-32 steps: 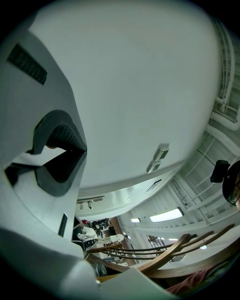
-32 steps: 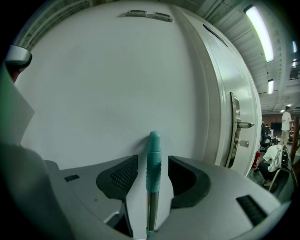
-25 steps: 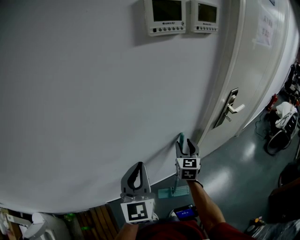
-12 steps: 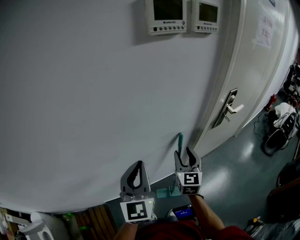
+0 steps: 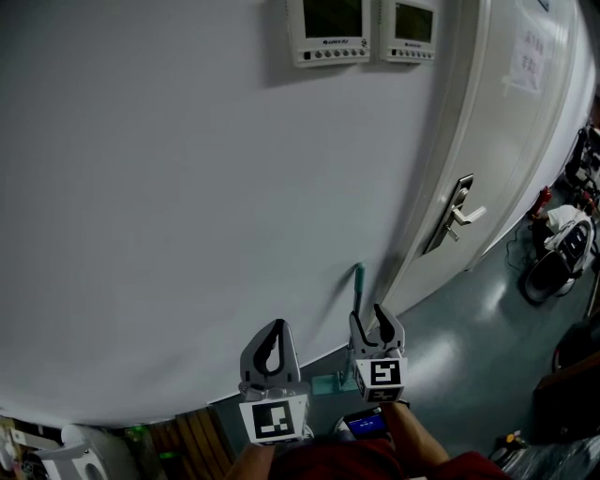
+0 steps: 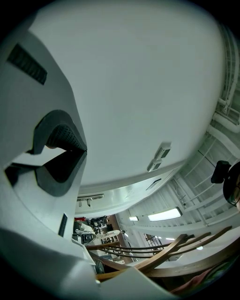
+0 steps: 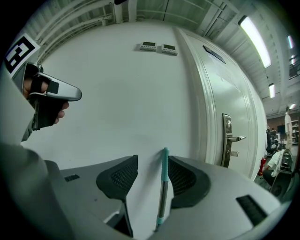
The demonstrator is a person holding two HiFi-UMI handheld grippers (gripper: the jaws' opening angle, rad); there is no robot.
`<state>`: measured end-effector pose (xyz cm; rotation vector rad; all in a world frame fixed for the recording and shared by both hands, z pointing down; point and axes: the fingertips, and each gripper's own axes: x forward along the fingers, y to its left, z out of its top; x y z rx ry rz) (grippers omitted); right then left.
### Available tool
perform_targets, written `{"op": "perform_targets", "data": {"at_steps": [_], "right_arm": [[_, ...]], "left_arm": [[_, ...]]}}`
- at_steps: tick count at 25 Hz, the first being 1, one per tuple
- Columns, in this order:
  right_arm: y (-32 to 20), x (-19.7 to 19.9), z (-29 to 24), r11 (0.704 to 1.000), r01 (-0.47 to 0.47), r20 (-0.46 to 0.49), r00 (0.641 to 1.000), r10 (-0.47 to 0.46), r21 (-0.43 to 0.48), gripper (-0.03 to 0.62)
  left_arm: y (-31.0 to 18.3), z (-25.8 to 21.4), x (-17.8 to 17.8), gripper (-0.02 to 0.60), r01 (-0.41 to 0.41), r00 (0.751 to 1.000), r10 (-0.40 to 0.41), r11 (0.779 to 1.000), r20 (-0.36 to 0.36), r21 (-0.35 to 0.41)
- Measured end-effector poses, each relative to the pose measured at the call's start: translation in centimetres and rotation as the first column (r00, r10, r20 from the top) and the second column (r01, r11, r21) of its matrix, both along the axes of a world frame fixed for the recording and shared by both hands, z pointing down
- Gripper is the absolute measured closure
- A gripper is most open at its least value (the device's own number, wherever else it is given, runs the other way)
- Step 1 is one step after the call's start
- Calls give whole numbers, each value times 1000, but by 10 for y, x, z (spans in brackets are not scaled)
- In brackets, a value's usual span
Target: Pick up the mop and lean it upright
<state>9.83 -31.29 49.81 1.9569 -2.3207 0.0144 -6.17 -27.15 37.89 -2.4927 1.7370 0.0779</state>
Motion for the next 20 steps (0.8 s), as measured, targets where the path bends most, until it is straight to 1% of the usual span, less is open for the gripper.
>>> {"op": "perform_targets", "data": {"at_steps": [3, 5, 8, 11, 13, 15, 18, 20], "right_arm": [[8, -4, -8, 999, 9, 7, 1000, -9, -31, 396], [17, -6, -15, 999, 17, 7, 1000, -17, -29, 396], [30, -5, -22, 999, 29, 22, 999, -30, 29, 396], [40, -4, -43, 999, 20, 61, 998, -22, 32, 396], [46, -4, -58, 999, 16, 91, 996, -20, 47, 396], [50, -8, -76, 997, 29, 119, 992, -38, 74, 396], [57, -12, -107, 991, 66, 122, 989, -80, 116, 396], [59, -12, -124, 988, 76, 117, 989, -92, 132, 396]], "left_arm": [[0, -2, 0, 568, 2, 1000, -2, 1000, -6, 5], [1, -2, 0, 568, 3, 1000, -3, 1000, -4, 6], [0, -2, -3, 568, 9, 1000, -9, 1000, -3, 0], [1, -1, -4, 568, 9, 1000, -9, 1000, -2, 5], [1, 1, -3, 568, 7, 1000, -7, 1000, -5, -1], [1, 1, -1, 568, 4, 1000, -4, 1000, -6, -3], [2, 1, 1, 568, -2, 1000, 2, 1000, -7, -4], [2, 1, 2, 568, -3, 1000, 3, 1000, -13, -6]]}}
